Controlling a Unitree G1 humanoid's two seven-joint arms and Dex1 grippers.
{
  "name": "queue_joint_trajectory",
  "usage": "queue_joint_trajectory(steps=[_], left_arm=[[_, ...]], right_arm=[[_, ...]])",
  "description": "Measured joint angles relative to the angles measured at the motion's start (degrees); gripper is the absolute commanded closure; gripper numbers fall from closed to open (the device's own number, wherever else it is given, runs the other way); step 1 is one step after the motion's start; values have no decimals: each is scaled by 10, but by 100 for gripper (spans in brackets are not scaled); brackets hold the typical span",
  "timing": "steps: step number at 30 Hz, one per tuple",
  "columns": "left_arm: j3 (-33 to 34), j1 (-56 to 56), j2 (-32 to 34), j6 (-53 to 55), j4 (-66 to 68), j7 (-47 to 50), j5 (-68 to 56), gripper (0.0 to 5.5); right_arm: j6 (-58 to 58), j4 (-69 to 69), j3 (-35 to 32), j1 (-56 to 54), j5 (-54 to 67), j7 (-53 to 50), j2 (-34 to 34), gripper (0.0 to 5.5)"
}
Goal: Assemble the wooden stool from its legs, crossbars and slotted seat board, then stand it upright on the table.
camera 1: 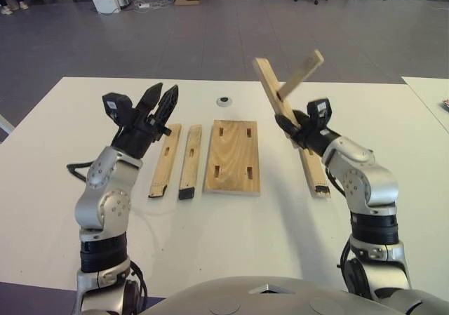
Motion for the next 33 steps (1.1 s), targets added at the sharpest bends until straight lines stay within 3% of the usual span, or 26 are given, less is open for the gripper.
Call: queue_joint_trajectory(steps=[5, 11, 13, 16, 23, 33], left_arm=[[38, -103, 70, 136, 41, -67, -207, 318], [54, -143, 89, 183, 76, -69, -275, 190], [54, -145, 89, 187, 86, -69, -275, 170], [53, -146, 90, 200, 90, -69, -286, 170], [63, -149, 107, 277, 95, -67, -453, 170], [48, -140, 116, 278, 90, -53, -464, 170]], right_arm=[[71, -4, -21, -101, 145, 85, -13, 339], [141, 0, -75, -171, 300, 104, -17, 339], [159, -7, -73, -168, 324, 106, -28, 339], [174, -28, -51, -150, 348, 121, -40, 339], [190, -52, -11, -109, 378, 158, -79, 341], [210, -58, -13, -100, 457, 151, -92, 341]])
